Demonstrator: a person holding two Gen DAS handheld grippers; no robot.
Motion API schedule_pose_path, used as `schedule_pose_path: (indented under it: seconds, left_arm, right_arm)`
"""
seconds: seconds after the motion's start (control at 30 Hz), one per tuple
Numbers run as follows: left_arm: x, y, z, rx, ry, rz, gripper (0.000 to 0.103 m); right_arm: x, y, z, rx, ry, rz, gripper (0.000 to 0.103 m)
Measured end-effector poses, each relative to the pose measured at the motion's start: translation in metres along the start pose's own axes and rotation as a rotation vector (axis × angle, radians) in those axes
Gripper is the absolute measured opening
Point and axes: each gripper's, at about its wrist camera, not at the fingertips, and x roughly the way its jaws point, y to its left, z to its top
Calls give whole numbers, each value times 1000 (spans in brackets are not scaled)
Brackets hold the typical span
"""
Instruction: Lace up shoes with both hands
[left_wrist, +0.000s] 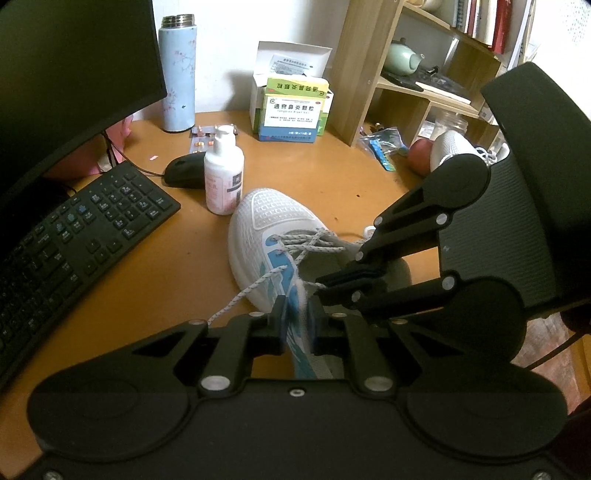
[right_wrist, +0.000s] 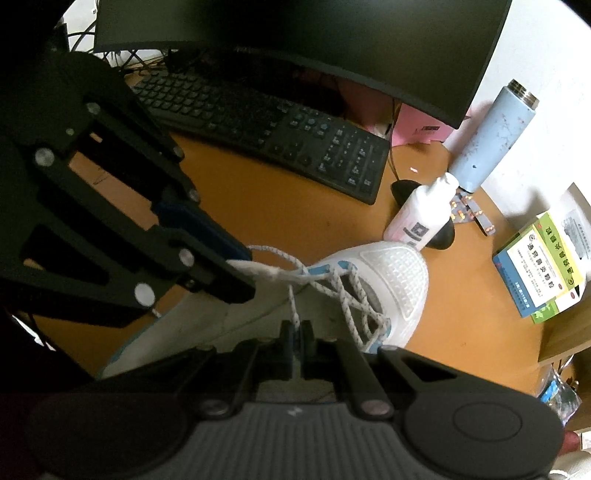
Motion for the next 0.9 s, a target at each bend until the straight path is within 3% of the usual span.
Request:
schedule_pose_path:
  seconds: [0.63,0.9]
  left_arm:
    - [-11,3,2,-19,-13,-15,11]
    - [-13,19,10,-125,-65,-22,11]
  right_arm:
    - [-3,2,11,3,-56,10,4]
    - [-3,3,12,14,-70,6,4]
